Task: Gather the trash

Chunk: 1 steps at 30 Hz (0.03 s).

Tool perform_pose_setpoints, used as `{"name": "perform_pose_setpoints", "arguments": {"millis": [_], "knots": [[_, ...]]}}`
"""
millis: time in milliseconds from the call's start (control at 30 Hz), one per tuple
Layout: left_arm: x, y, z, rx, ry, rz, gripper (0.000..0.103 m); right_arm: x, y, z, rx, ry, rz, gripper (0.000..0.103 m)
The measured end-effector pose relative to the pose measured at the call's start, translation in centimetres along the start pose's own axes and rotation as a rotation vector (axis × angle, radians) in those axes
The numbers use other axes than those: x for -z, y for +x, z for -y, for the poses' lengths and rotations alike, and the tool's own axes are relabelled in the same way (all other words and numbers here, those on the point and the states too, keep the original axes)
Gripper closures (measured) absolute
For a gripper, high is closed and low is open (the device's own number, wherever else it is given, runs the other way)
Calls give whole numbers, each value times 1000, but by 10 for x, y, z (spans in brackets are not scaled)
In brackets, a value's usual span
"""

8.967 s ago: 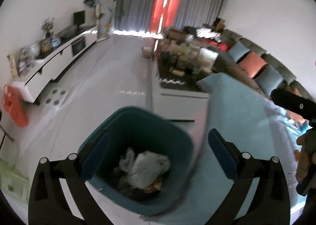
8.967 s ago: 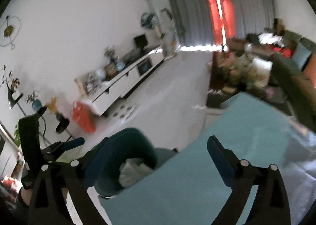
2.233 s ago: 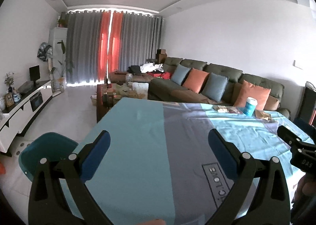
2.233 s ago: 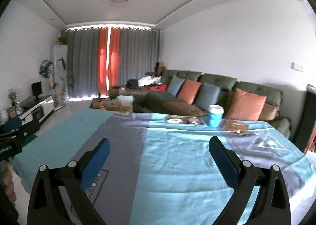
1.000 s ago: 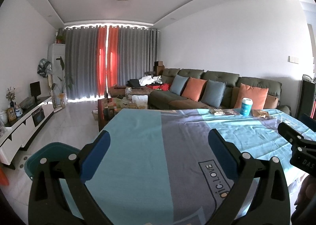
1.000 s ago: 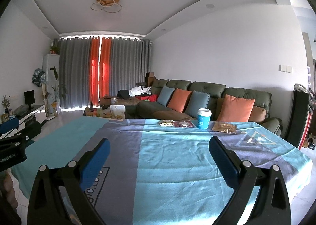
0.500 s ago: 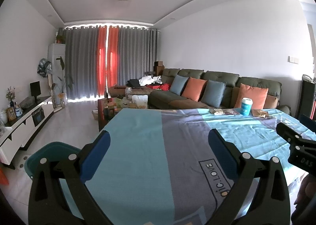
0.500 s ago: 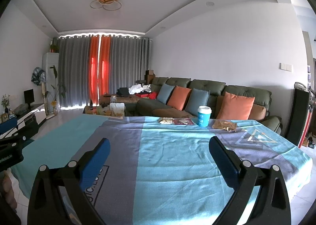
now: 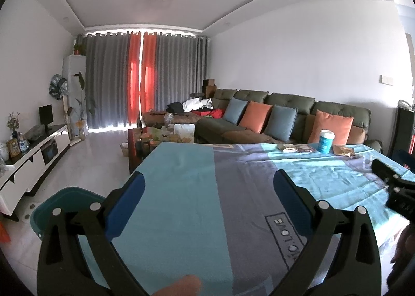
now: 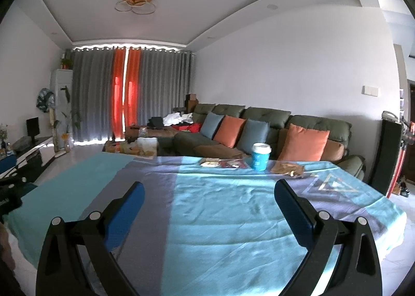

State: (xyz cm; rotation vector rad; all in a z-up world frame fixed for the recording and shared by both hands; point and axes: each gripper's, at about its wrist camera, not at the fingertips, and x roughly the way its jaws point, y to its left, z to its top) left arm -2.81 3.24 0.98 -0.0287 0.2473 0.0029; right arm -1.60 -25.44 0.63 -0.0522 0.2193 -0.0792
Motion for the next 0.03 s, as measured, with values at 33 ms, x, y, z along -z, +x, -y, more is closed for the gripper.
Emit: {"name": "perform_pose_setpoints", "arguments": {"millis": [33], "knots": [[-4,8,-2,-7,-2,-11,5,-2,4,4,-10,3,-2,7]]}}
